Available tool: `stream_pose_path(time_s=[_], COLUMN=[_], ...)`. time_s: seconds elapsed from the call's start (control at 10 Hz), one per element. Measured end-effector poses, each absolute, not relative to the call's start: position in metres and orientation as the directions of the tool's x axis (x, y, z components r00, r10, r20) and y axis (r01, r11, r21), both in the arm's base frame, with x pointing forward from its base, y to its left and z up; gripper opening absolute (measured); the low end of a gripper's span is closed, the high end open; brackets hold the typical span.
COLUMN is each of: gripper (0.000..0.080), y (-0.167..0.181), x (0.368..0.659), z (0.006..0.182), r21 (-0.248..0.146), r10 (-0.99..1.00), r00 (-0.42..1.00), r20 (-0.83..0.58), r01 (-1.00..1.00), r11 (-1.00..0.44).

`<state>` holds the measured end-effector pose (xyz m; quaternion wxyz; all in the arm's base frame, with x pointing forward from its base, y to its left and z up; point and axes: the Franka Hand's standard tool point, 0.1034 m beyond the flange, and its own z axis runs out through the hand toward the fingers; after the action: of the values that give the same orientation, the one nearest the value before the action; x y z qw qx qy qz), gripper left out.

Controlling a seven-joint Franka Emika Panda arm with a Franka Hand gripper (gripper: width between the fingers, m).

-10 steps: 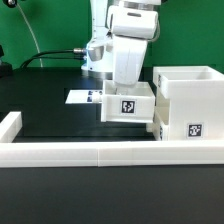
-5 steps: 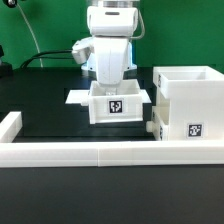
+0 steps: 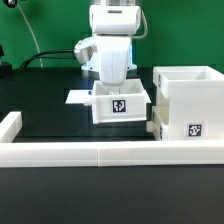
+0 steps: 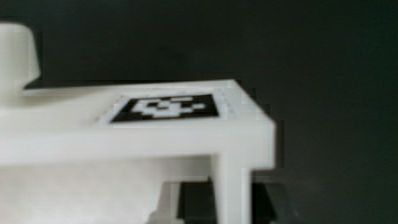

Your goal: Assemble drawer

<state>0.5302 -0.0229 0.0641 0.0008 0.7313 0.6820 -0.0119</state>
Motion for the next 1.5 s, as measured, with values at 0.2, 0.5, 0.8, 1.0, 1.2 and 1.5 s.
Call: stream_pose_path(time_s=[0.2,0.5,0.8,1.0,1.2,1.5], gripper=[0.0041,0.0041,0.0041,0.0041,0.0041,0.0041], y=[-0.021,-0.021,-0.014,-0.013,-0.006,0.003], x=[0.533,0.532,0.534,0.533,0.533,0.533], z=[0.062,0.061,0.06,0.06,0.059,0.058], r21=[0.02,0.018,0.027,0.027,0.026,0.02], r10=[0.998,0.998,0.999,0.999,0.999,0.999], r00=[0.064,0.064,0.051,0.052,0.041,0.036], r20=[-0.01,-0.01,-0.013,-0.013,-0.012,-0.011], r01=[0.998,0.998,0.998,0.998,0.999,0.999], r11=[-0.064,-0.064,-0.051,-0.052,-0.041,-0.036])
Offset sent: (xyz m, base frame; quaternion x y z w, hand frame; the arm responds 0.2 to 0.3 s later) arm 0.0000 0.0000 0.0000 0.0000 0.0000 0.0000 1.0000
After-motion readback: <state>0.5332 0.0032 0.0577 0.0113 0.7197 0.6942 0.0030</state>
